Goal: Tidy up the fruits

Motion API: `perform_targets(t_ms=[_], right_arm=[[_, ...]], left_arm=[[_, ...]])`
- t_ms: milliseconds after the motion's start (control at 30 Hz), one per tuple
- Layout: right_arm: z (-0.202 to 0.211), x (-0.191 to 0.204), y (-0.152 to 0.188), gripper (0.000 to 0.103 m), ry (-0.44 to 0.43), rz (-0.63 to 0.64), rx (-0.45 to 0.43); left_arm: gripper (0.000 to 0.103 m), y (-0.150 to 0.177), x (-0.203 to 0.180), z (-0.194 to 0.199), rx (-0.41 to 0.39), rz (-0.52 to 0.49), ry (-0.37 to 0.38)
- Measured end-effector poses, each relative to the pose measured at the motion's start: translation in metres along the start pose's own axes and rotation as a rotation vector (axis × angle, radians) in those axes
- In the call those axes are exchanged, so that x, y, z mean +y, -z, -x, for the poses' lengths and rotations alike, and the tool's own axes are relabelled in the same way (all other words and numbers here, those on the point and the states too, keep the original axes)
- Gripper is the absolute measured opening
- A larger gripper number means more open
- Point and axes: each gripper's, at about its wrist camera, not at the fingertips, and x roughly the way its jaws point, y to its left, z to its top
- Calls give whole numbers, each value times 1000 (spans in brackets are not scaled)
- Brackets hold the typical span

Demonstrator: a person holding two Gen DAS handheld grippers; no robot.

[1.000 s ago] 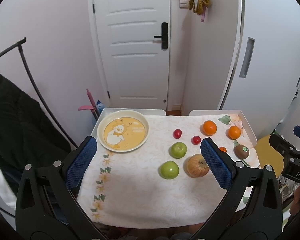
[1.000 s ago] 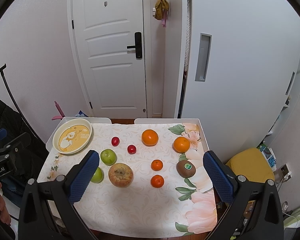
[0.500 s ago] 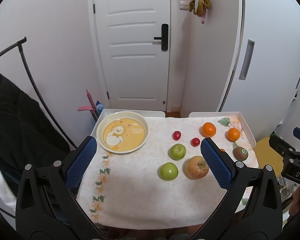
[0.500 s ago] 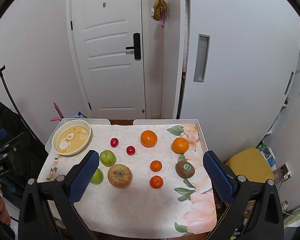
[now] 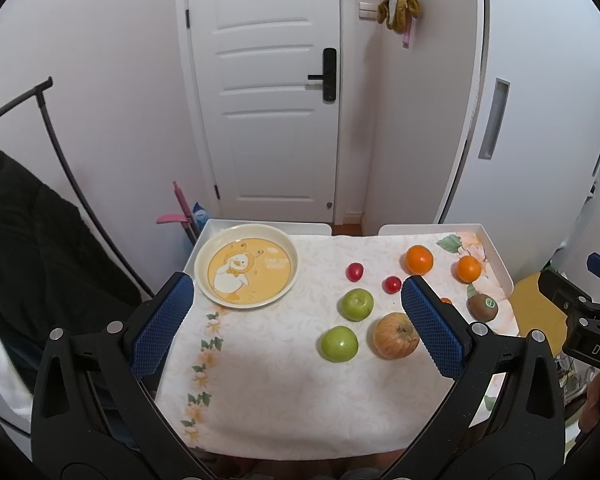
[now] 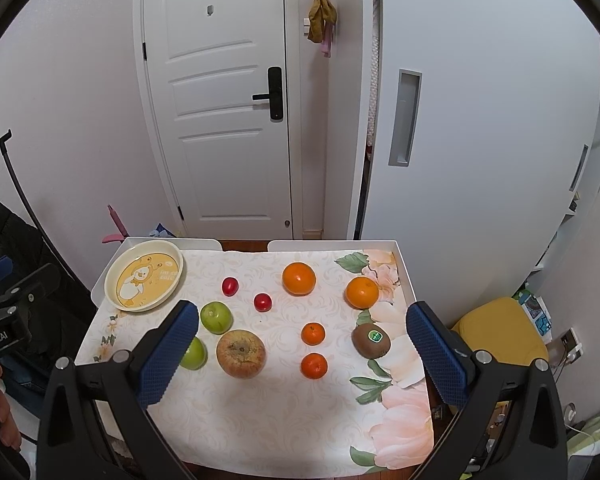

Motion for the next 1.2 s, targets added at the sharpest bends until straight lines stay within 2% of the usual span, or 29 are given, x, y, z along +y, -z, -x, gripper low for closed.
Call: perform_targets(t_ms=[733,933,1200], right_arm=[[-3,0,0,103,-1,-6,7],[-8,-6,0,103,1,-14,16],[-39,-32,14,103,-16,-29,74]], left_arm=[[103,0,-7,-3,10,-3,7],[103,1,-13,-14,33,-5,10],[103,18,-30,-54,96,-14,48]])
